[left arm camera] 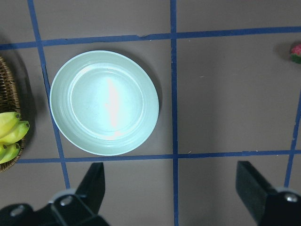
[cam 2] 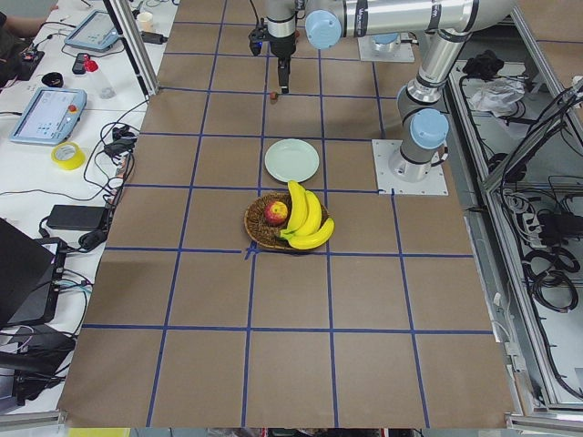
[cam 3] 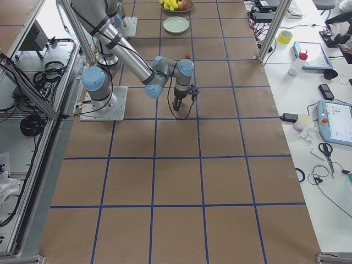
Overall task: Collect all strawberries into plate
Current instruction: 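Grasp a second red strawberry with the right gripper and lift it, then carry the strawberry toward the first one and lower it, then open the right gripper to release the strawberry and lift away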
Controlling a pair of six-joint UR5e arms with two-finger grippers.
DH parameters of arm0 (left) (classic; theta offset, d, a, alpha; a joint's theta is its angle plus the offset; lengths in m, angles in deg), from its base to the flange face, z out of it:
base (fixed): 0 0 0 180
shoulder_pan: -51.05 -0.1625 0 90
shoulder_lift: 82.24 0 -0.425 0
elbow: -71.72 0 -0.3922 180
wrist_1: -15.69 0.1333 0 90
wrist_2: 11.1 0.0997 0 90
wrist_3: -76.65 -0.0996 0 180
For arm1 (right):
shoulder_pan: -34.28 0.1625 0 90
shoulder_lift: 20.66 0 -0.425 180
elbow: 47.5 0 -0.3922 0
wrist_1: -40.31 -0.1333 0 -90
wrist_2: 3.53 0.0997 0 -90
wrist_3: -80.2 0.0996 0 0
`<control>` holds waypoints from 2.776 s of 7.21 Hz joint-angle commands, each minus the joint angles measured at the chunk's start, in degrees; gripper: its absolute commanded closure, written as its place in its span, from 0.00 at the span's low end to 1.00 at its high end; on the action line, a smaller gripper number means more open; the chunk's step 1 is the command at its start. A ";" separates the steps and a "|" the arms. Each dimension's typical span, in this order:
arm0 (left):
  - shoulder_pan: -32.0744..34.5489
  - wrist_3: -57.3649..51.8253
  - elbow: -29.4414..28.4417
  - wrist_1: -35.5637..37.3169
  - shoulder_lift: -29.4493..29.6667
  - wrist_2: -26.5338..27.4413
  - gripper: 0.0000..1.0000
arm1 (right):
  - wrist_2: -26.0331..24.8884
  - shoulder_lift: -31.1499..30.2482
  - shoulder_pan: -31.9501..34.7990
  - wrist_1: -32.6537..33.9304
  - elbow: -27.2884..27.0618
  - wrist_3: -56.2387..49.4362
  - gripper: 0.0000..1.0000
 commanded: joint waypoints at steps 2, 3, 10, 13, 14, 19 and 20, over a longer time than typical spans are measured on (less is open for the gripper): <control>0.00 -0.02 0.02 0.03 -0.09 -0.20 0.00 | -0.40 -0.24 3.07 -6.61 7.04 0.16 0.79; 0.00 0.07 -0.07 0.03 0.00 -0.28 0.00 | -0.14 0.02 5.00 -13.45 11.87 0.25 0.80; 0.09 0.07 -0.07 0.03 0.09 -0.37 0.00 | 16.37 6.24 32.58 -16.59 21.73 40.56 0.80; 0.09 0.07 0.02 0.03 0.09 -0.37 0.00 | 17.52 13.44 40.42 -16.59 31.49 52.24 0.80; 0.09 0.07 -0.07 0.03 0.09 -0.37 0.00 | 17.35 16.51 42.96 -16.50 34.65 54.02 0.80; 0.09 0.07 0.02 0.03 0.09 -0.37 0.00 | 16.47 21.37 46.85 -16.42 36.00 56.59 0.76; 0.09 0.07 -0.07 0.12 0.09 -0.37 0.00 | 16.47 21.55 46.85 -16.42 35.92 56.59 0.71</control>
